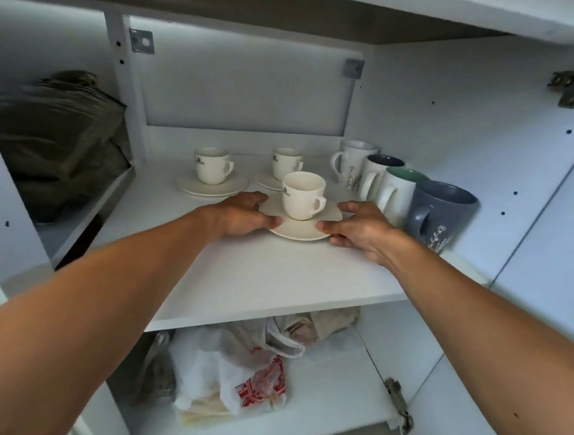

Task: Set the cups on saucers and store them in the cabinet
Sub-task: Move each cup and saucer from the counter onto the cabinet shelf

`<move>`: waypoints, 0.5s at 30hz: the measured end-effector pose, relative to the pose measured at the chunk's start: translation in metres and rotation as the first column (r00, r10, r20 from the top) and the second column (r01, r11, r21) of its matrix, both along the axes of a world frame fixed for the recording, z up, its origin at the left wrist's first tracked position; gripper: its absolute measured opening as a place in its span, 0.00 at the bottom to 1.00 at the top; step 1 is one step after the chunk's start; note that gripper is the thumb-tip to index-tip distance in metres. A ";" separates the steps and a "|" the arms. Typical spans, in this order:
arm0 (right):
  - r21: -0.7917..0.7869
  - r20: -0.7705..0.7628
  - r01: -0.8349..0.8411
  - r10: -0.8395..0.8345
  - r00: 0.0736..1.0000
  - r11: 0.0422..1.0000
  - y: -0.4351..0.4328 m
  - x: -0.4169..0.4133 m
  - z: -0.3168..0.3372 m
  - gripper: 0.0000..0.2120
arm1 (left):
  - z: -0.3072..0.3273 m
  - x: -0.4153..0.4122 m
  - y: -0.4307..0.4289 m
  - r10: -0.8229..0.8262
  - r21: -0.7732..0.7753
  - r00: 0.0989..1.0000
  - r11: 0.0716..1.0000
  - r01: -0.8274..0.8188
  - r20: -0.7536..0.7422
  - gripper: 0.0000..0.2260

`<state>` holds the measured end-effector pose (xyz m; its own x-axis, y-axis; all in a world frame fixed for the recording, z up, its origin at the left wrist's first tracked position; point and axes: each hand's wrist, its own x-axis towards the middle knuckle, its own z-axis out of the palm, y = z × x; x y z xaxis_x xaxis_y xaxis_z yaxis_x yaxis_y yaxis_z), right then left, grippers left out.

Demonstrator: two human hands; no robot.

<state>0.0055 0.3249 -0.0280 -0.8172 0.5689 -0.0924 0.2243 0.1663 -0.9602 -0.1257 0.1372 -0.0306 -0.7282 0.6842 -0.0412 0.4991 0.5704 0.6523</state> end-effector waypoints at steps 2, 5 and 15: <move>0.035 0.018 0.016 -0.017 1.000 0.999 0.001 -0.002 0.000 0.42 | 0.000 -0.001 0.006 0.006 -0.037 1.000 0.999 -0.007 -0.030 0.34; 0.063 0.031 0.028 -0.030 0.999 0.998 0.001 -0.005 0.002 0.41 | 0.000 -0.006 0.011 0.004 -0.076 0.998 0.997 -0.009 -0.056 0.36; 0.253 0.155 -0.004 -0.036 0.987 0.968 0.013 -0.012 0.001 0.40 | 0.002 -0.009 0.017 -0.043 -0.186 0.988 0.982 0.015 -0.148 0.36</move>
<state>-0.0064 0.3376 -0.0275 -0.7942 0.6034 -0.0715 0.3740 0.3927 -0.8402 -0.1347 0.1544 -0.0291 -0.7152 0.6963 -0.0594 0.6020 0.6570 0.4539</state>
